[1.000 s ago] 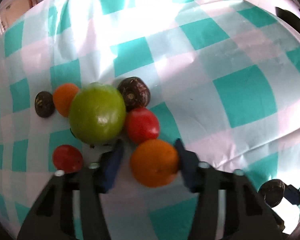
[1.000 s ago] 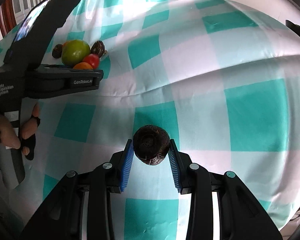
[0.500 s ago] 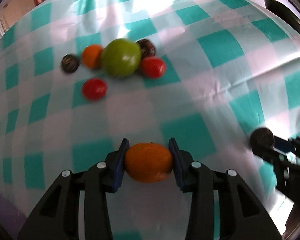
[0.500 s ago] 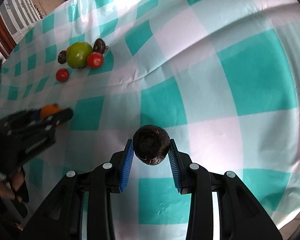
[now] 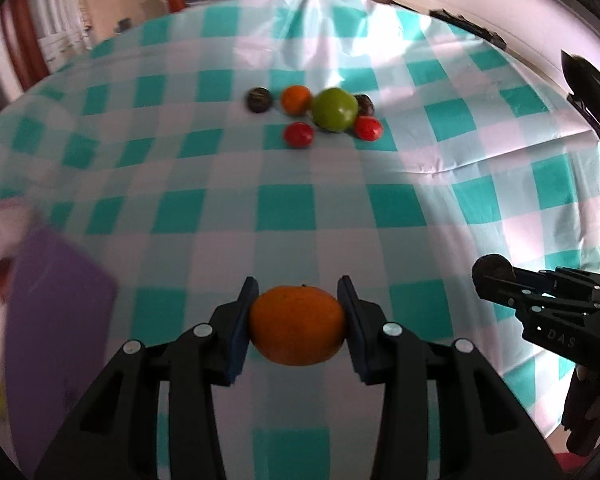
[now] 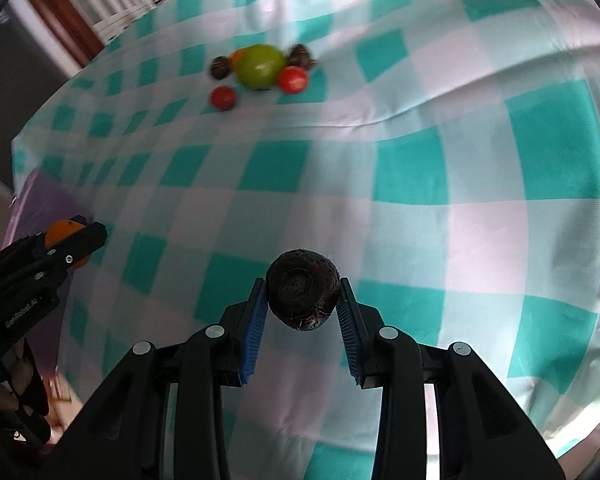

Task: Organize fruits
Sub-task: 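Carry the orange and dark fruit into the box and release both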

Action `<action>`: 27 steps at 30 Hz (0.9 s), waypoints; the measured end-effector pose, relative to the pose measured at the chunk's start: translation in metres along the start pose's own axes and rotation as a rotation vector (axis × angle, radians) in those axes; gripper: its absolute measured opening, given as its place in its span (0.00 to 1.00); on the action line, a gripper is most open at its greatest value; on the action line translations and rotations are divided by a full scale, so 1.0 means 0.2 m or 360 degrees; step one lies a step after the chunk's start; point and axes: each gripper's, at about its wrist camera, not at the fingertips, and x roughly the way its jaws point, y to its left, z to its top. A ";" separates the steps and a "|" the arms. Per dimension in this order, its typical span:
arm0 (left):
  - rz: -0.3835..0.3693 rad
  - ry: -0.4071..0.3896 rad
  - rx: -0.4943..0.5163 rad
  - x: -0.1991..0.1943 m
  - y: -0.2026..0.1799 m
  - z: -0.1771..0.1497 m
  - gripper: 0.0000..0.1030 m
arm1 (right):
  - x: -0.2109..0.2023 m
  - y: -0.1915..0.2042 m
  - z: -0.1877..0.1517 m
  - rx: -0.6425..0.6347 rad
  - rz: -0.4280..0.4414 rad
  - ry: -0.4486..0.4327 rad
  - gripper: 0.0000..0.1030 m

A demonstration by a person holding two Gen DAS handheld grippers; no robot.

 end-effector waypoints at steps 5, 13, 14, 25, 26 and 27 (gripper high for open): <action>0.0114 -0.0046 -0.0065 -0.19 0.03 -0.15 0.40 | -0.09 0.06 -0.05 -0.0101 0.0097 -0.0004 0.34; 0.0229 -0.0104 -0.0147 -0.38 0.05 -0.30 0.40 | -0.15 0.06 -0.06 -0.0151 0.0177 -0.0011 0.34; 0.0237 -0.0114 -0.0146 -0.40 0.05 -0.30 0.40 | -0.16 0.06 -0.06 -0.0153 0.0186 -0.0011 0.34; 0.0293 -0.0169 -0.0178 -0.56 0.12 -0.35 0.40 | -0.22 0.19 -0.05 -0.0255 0.0273 -0.0053 0.34; 0.0293 -0.0168 -0.0180 -0.55 0.13 -0.35 0.40 | -0.22 0.19 -0.04 -0.0255 0.0274 -0.0052 0.34; 0.0294 -0.0169 -0.0186 -0.56 0.14 -0.36 0.40 | -0.22 0.20 -0.04 -0.0250 0.0281 -0.0048 0.34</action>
